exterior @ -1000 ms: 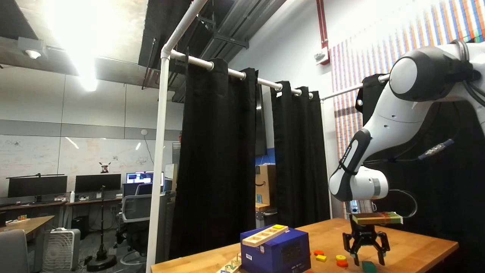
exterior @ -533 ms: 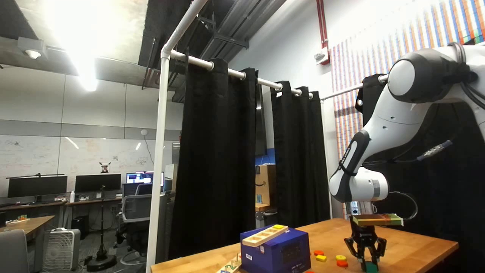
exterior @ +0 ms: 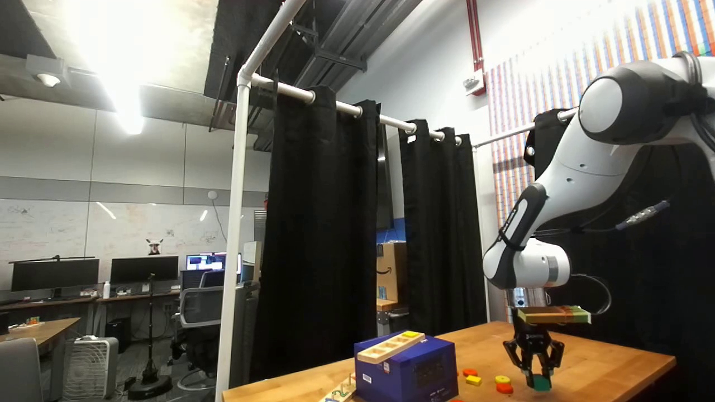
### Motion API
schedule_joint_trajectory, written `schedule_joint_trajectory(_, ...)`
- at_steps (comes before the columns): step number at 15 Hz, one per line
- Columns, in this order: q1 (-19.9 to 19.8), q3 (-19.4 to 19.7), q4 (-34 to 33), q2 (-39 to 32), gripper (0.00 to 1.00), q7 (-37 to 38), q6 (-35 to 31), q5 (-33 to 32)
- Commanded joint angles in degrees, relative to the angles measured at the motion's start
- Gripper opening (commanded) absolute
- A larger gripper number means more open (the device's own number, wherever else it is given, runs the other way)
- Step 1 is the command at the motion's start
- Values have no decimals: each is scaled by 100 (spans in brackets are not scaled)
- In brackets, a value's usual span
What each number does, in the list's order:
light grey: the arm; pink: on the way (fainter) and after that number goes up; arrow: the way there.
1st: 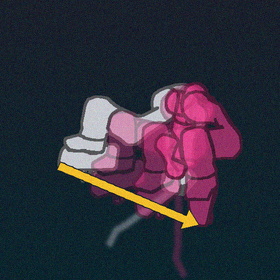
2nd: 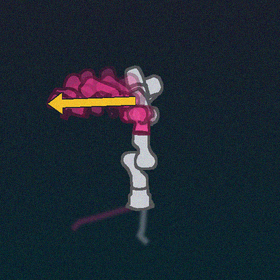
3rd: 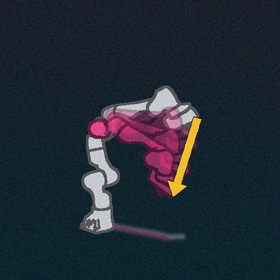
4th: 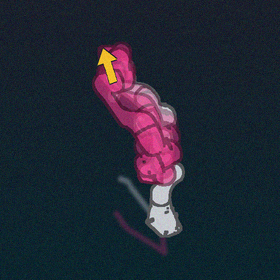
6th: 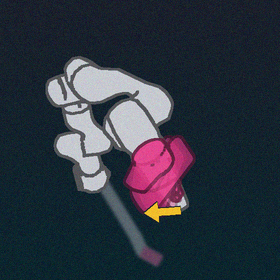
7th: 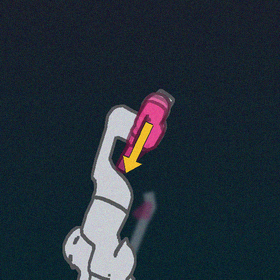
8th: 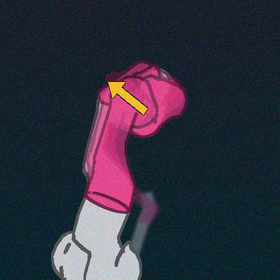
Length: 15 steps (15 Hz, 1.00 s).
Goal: Put the green block on the wooden board on top of the blue box
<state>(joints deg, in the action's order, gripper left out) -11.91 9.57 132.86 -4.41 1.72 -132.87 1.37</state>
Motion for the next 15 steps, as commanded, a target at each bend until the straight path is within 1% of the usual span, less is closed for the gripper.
schedule_joint_trajectory(1,125,-30,180,857,16,-83,338,69)
schedule_joint_trajectory(5,304,-160,255,1609,15,10,711,-17)
schedule_joint_trajectory(9,555,-403,199,2109,15,-61,1122,-17)
schedule_joint_trajectory(12,802,-651,88,2285,15,-112,1322,-23)
schedule_joint_trajectory(15,1115,-859,1,2319,15,-442,1373,11)
